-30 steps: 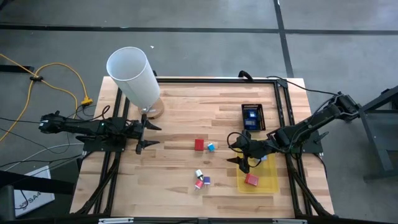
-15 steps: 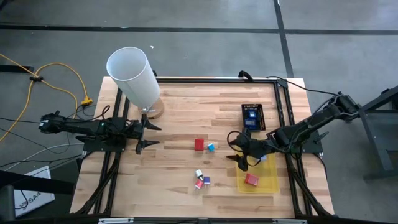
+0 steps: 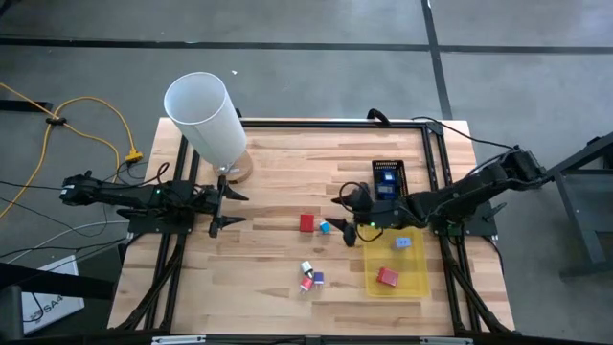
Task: Pick & Place Office items
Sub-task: Put the light blue charger adapter into the yellow bin
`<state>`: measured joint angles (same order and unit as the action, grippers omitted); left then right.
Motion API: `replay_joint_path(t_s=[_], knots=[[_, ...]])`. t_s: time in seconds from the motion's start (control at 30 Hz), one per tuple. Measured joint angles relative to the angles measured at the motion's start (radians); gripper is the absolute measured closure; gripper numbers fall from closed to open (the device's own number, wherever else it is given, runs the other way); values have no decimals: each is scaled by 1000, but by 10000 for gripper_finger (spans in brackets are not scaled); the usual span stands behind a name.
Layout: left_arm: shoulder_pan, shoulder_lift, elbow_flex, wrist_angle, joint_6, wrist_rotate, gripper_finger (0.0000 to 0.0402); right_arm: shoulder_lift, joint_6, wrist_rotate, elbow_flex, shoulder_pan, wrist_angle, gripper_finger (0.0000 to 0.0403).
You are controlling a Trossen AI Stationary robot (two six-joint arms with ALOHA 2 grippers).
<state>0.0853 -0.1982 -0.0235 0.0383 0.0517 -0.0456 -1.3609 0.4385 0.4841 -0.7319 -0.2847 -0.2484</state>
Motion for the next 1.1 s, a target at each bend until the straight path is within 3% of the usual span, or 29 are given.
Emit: replay_joint_path(t_s=[0.2, 0.43, 0.7, 1.1], knots=[[0, 0, 0, 3, 0, 3, 109, -55, -147, -32, 0, 45, -148, 114], [0, 0, 0, 3, 0, 2, 109, -55, -212, -14, -50, 90, -132, 114], [0, 0, 0, 7, 0, 2, 109, -81, -277, 13, -270, 98, 149, 116], [0, -2, 0, 18, 0, -2, 109, -314, -118, 98, -681, 90, 601, 120]])
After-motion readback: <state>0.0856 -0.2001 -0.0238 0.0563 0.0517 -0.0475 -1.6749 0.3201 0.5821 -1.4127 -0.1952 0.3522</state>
